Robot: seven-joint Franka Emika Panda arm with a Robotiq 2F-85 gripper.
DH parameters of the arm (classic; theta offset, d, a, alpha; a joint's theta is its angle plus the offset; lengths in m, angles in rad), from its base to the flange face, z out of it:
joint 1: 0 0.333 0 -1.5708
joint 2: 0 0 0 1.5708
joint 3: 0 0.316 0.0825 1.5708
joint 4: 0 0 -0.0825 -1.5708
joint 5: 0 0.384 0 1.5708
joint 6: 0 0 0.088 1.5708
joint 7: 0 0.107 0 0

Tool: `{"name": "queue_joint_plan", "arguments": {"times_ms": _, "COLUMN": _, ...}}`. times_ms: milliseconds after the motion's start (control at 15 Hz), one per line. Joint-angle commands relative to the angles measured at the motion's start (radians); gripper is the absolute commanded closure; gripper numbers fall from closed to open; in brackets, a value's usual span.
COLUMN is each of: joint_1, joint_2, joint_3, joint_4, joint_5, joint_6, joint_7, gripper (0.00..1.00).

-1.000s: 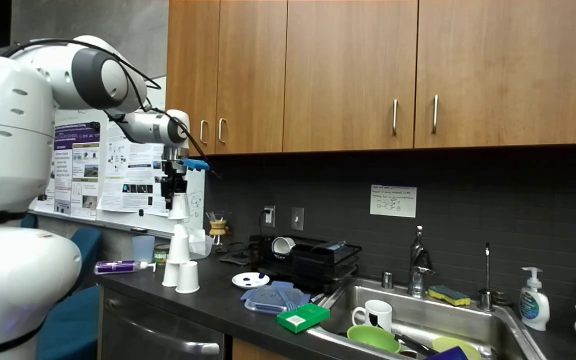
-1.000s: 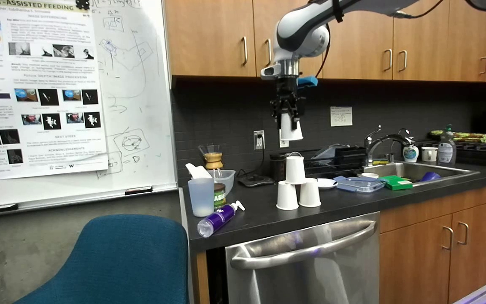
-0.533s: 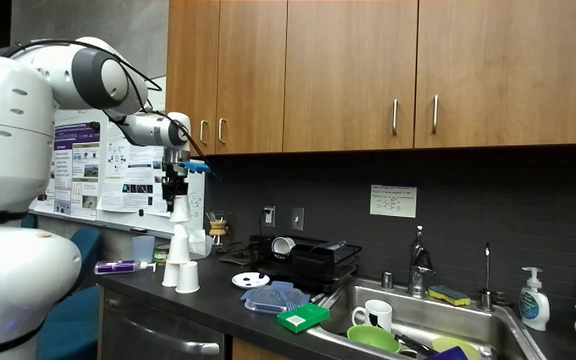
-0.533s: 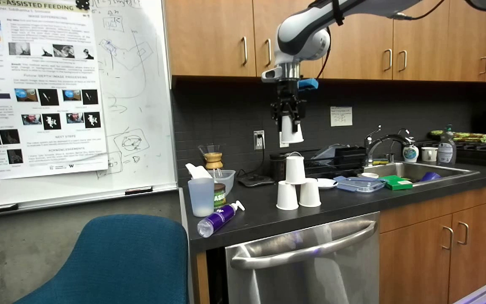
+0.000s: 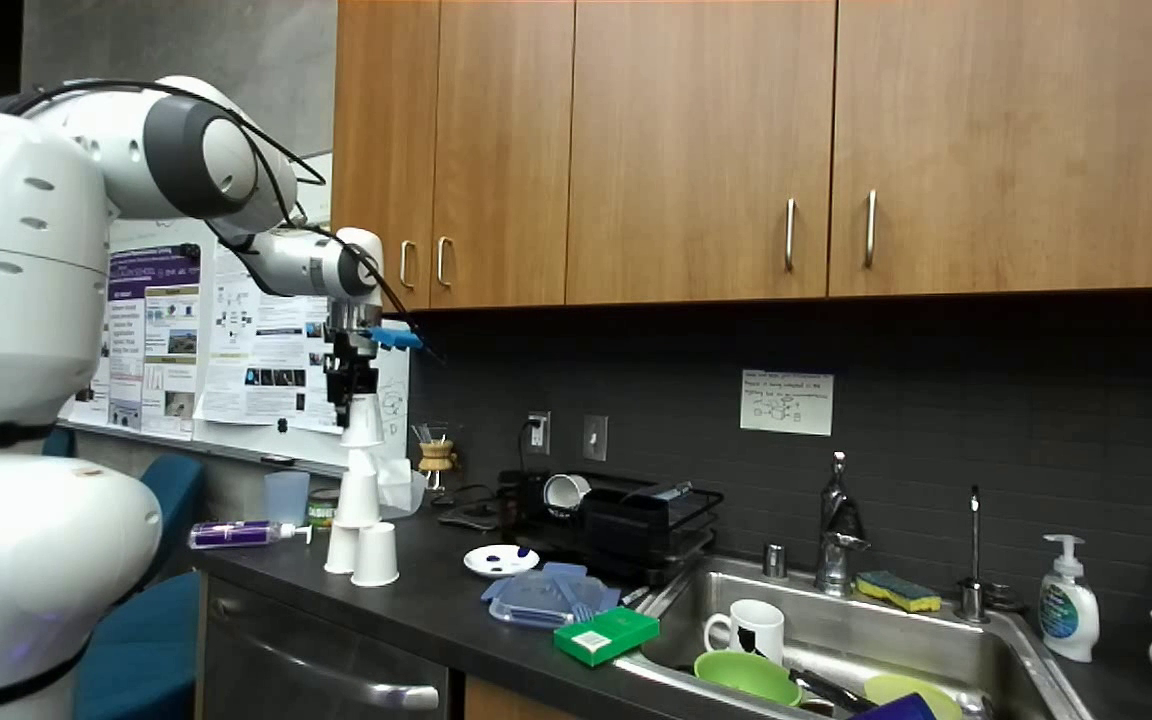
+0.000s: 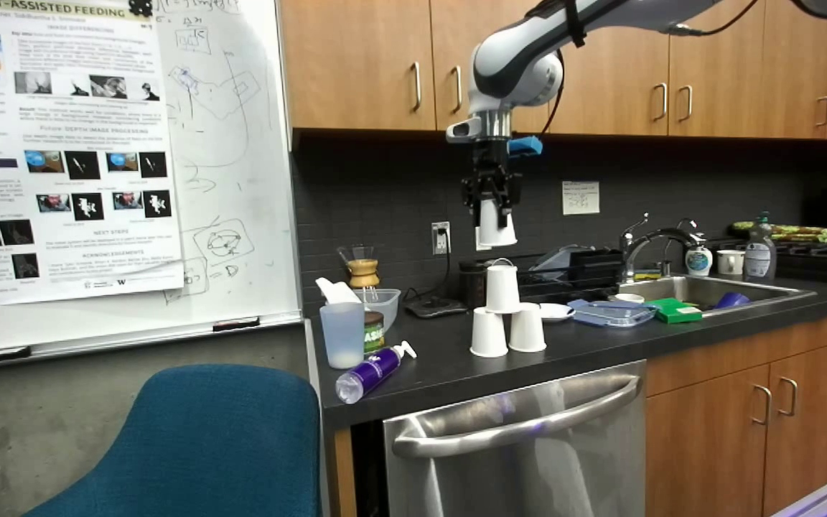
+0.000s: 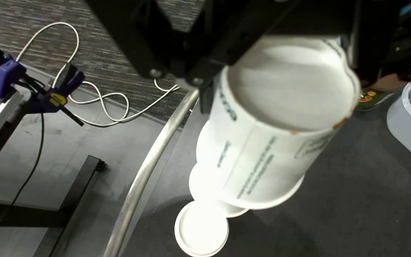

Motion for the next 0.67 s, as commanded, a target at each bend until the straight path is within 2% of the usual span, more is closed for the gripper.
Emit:
{"name": "queue_joint_plan", "arguments": {"times_ms": 0, "joint_1": -0.012, "joint_2": -0.011, "joint_3": 0.008, "joint_4": -0.022, "joint_5": 0.020, "joint_6": 0.033, "joint_7": -0.012, "gripper": 0.58}}
{"name": "queue_joint_plan", "arguments": {"times_ms": 600, "joint_1": -0.014, "joint_2": -0.029, "joint_3": 0.007, "joint_4": -0.077, "joint_5": 0.026, "joint_6": 0.100, "joint_7": -0.021, "gripper": 0.58}}
